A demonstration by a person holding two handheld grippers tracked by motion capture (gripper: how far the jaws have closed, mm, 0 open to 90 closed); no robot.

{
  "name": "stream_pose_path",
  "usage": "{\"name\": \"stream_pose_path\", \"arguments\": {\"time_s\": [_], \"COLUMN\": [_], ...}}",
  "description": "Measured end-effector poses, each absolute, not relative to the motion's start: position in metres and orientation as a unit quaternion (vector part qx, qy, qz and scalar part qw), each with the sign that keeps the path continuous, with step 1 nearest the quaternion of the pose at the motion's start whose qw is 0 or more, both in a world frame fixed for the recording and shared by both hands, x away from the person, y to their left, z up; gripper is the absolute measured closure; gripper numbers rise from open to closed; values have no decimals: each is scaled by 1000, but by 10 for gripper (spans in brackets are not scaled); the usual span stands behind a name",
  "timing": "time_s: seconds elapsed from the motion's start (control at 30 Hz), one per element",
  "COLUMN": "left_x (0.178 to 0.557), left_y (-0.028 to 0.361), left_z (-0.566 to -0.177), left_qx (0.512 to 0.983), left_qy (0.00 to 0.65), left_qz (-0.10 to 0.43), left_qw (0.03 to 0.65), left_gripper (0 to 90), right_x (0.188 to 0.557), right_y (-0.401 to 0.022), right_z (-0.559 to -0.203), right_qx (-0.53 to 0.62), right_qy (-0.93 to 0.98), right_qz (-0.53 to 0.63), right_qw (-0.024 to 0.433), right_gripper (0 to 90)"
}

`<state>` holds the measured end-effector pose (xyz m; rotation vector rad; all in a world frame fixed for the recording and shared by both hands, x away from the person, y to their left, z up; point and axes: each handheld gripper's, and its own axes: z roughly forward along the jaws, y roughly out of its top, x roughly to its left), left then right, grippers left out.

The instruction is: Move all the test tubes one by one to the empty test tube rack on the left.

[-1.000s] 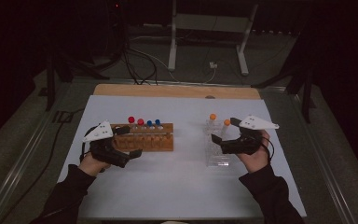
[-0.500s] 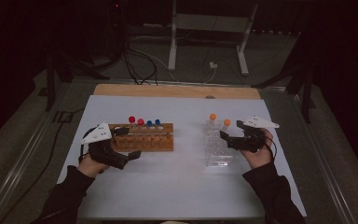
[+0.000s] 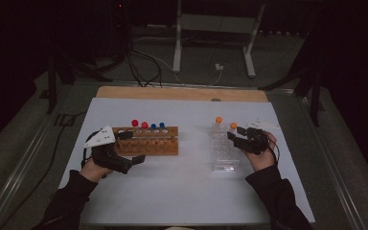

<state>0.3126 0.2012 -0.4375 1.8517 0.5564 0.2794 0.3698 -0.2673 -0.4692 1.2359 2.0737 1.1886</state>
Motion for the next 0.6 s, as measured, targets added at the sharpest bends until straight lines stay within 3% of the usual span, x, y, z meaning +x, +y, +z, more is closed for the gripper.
{"name": "stream_pose_path", "arguments": {"time_s": [0.4, 0.6], "left_x": [313, 313], "left_y": [201, 202], "left_z": [-437, -437], "left_qx": [786, 786], "left_qy": [236, 235], "left_qz": [118, 118], "left_qw": [559, 560], "left_gripper": [10, 10], "right_x": [377, 377], "right_y": [-264, -263], "right_z": [-474, -472], "right_qx": [438, 436], "right_qy": [760, 760], "right_qz": [421, 421], "right_qw": [230, 234], "right_gripper": [730, 741]}}
